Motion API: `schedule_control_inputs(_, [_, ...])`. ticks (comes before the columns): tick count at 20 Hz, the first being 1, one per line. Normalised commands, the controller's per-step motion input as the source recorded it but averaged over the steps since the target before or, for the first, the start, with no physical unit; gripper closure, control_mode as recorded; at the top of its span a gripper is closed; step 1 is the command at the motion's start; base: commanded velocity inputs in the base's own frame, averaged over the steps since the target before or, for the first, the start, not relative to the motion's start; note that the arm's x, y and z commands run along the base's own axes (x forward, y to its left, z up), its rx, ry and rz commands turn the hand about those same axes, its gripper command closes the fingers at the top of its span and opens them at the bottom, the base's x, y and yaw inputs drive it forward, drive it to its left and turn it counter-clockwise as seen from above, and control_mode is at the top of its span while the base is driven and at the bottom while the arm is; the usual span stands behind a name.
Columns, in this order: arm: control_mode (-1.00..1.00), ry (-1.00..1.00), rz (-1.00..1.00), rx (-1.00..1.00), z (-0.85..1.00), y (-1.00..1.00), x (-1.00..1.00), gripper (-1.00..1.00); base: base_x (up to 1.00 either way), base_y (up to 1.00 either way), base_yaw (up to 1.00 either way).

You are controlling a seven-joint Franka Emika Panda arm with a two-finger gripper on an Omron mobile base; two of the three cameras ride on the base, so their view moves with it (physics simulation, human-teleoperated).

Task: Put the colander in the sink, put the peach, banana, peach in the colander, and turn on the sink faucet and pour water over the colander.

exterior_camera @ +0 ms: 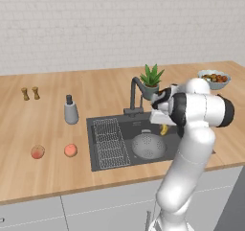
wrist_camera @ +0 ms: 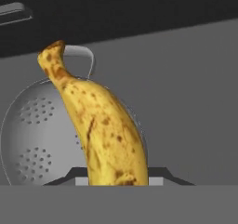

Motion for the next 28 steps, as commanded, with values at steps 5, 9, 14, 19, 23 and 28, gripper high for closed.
schedule_control_inputs(5, [-1.00, 0.00, 0.00, 0.06, -0.22, 0.27, -0.11, 1.00, 0.00, 0.00, 0.00])
schedule_control_inputs(9, [-1.00, 0.00, 0.00, 0.03, -0.39, 0.31, -0.44, 1.00, 0.00, 0.00, 0.00])
schedule_control_inputs(14, [-1.00, 0.00, 0.00, 0.00, -0.52, 0.31, -0.26, 1.00, 0.00, 0.00, 0.00])
schedule_control_inputs(19, [-1.00, 0.00, 0.00, 0.00, -0.63, 0.20, -0.26, 1.00, 0.00, 0.00, 0.00])
schedule_control_inputs(23, [-1.00, -0.07, 0.00, 0.02, -0.48, 0.06, -0.01, 1.00, 0.00, 0.00, 0.00])
schedule_control_inputs(28, [-1.00, -0.11, 0.00, 0.04, -0.14, 0.15, 0.00, 1.00, 0.00, 0.00, 0.00])
